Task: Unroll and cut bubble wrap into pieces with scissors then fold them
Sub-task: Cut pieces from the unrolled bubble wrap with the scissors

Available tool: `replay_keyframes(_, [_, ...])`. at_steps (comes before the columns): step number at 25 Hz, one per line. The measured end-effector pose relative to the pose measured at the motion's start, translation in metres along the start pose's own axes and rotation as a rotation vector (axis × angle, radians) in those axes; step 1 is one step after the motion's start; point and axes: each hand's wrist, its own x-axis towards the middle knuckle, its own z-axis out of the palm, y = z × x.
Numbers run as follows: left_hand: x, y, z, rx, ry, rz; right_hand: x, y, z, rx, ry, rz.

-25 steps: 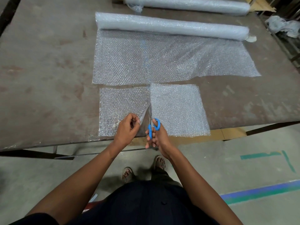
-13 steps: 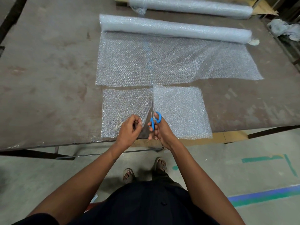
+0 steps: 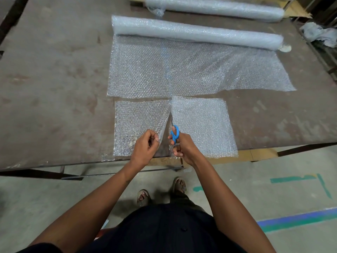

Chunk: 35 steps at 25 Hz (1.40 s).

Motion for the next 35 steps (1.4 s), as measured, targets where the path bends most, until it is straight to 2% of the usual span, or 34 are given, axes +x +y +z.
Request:
replay_keyframes(12, [0.004, -0.005, -0.002, -0.140, 0.098, -0.130, 0.002, 0.001, -0.001, 0.175, -0.036, 0.081])
replay_keyframes(24, [0.003, -0.006, -0.002, -0.092, 0.053, -0.076, 0.019, -0.015, 0.003, 0.217, -0.057, 0.096])
replay_keyframes(29, [0.003, -0.007, -0.002, -0.077, 0.046, -0.070, 0.027, -0.011, -0.003, 0.185, -0.066, 0.063])
replay_keyframes(35, [0.003, -0.007, -0.002, -0.107, 0.048, -0.093, 0.027, -0.006, -0.005, 0.030, 0.026, 0.010])
